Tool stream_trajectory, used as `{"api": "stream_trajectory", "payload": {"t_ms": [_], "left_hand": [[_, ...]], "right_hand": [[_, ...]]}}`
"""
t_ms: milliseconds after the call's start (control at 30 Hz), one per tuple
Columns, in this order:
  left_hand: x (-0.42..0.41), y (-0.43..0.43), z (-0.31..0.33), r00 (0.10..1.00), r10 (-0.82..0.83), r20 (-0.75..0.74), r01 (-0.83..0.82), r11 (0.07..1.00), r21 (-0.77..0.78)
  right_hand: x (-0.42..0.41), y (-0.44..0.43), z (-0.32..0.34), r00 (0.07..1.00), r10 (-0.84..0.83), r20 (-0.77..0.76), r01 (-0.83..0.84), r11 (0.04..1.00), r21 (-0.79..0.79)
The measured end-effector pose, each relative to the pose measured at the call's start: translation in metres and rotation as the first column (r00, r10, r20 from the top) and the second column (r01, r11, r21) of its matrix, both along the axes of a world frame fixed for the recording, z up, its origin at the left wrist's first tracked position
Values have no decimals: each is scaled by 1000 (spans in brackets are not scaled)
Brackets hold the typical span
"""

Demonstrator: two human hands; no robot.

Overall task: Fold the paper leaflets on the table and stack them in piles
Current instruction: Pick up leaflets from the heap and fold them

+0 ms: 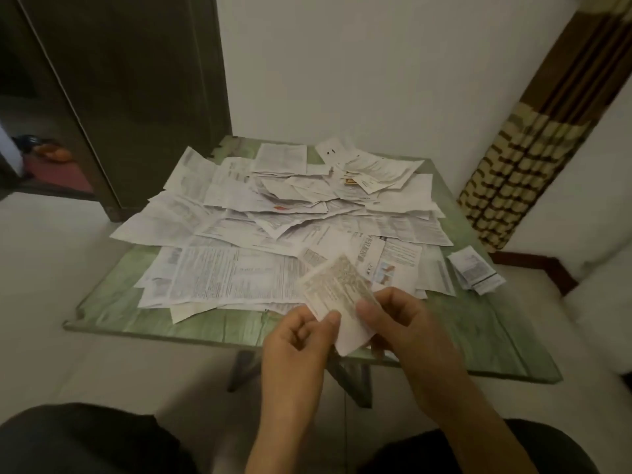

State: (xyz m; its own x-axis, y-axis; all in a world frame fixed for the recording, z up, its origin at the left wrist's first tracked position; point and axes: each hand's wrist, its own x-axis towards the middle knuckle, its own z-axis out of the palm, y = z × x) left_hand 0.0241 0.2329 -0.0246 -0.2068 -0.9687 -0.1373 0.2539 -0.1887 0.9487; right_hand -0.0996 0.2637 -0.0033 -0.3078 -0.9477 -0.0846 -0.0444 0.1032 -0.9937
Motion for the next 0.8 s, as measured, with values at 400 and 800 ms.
{"api": "stream_trajectory", "payload": {"t_ms": [400,800], "left_hand": [[29,5,-8,990,45,134,-28,991,-130],[36,2,-8,974,72,217,-31,982,-186]], "right_hand": [[20,-3,-3,989,146,39,-148,986,75],[23,3,-8,996,76,-37,-75,997,37]]}}
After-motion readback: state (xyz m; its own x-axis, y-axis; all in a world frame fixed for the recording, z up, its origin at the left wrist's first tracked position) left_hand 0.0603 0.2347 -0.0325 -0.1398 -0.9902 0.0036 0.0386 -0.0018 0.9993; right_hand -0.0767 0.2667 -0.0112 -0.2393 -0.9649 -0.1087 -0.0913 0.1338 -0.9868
